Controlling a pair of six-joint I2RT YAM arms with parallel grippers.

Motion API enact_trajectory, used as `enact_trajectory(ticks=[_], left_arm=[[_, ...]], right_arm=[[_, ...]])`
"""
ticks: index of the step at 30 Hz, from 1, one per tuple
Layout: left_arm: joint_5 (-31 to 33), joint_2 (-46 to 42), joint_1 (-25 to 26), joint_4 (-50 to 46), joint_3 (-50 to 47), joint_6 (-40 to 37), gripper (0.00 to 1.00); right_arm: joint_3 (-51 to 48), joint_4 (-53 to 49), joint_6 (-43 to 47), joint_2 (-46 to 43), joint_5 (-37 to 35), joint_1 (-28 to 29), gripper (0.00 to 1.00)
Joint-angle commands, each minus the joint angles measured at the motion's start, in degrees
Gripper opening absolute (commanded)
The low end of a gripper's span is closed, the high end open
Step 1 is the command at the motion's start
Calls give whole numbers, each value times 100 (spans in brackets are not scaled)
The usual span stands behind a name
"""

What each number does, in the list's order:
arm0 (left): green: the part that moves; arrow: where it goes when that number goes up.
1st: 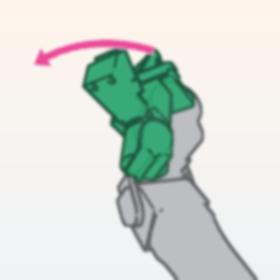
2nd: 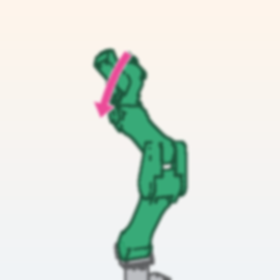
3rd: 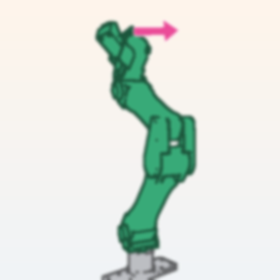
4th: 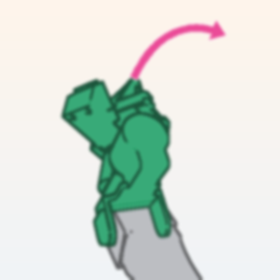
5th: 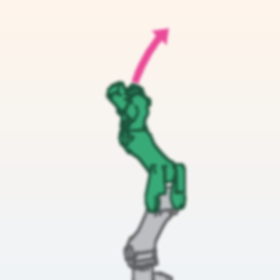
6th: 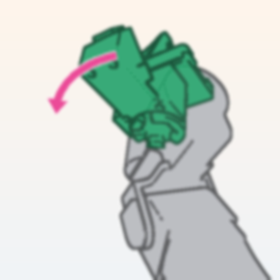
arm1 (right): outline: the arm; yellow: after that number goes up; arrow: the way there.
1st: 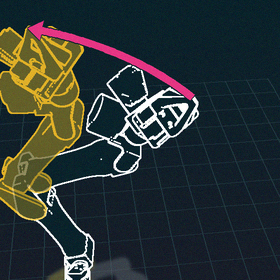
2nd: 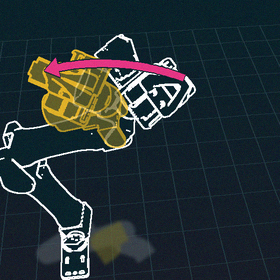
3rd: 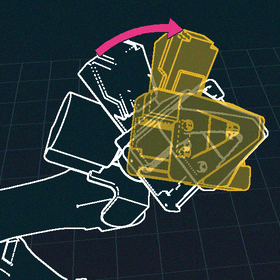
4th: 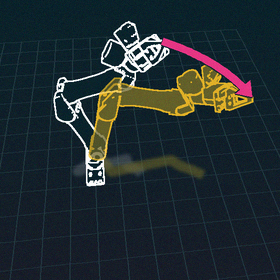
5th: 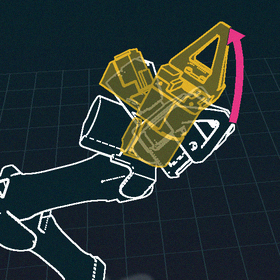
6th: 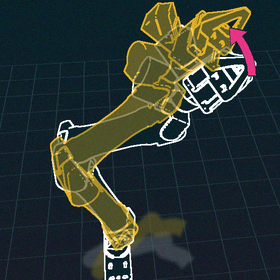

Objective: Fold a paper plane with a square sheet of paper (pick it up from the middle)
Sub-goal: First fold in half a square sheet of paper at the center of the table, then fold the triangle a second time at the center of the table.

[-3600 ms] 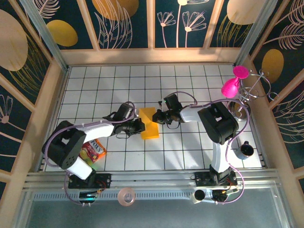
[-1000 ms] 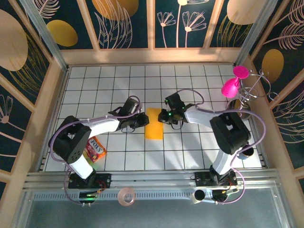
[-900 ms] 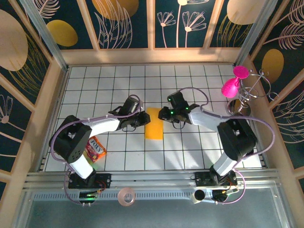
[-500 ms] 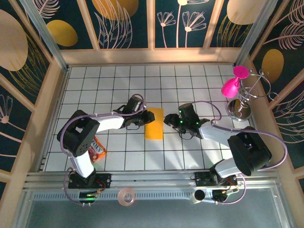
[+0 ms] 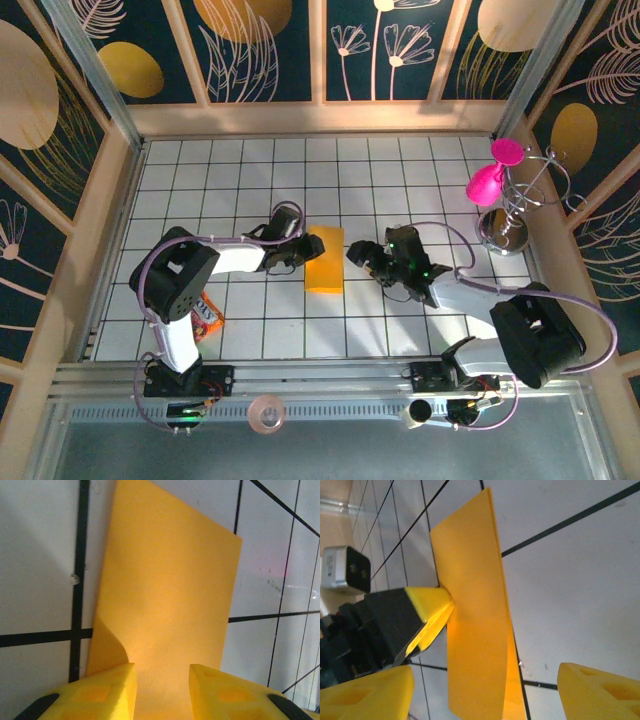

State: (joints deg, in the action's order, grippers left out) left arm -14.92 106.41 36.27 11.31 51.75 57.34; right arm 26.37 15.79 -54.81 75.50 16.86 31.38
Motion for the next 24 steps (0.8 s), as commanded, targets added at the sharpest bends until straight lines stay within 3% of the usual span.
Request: enact_trajectory(ticks=[1, 7, 11, 24], left_arm=[[242, 133, -31, 123, -134, 498, 33], [261, 196, -32, 205, -112, 1069, 33], [211, 176, -29, 146, -126, 1182, 33], [174, 107, -23, 150, -242, 1213, 33]], right_arm=[[-38, 137, 218, -48, 459, -269, 75], [319, -386, 707, 303, 1315, -739, 67], [650, -877, 914, 562, 1644, -832, 54], [730, -672, 736, 1191, 2533, -552, 38]])
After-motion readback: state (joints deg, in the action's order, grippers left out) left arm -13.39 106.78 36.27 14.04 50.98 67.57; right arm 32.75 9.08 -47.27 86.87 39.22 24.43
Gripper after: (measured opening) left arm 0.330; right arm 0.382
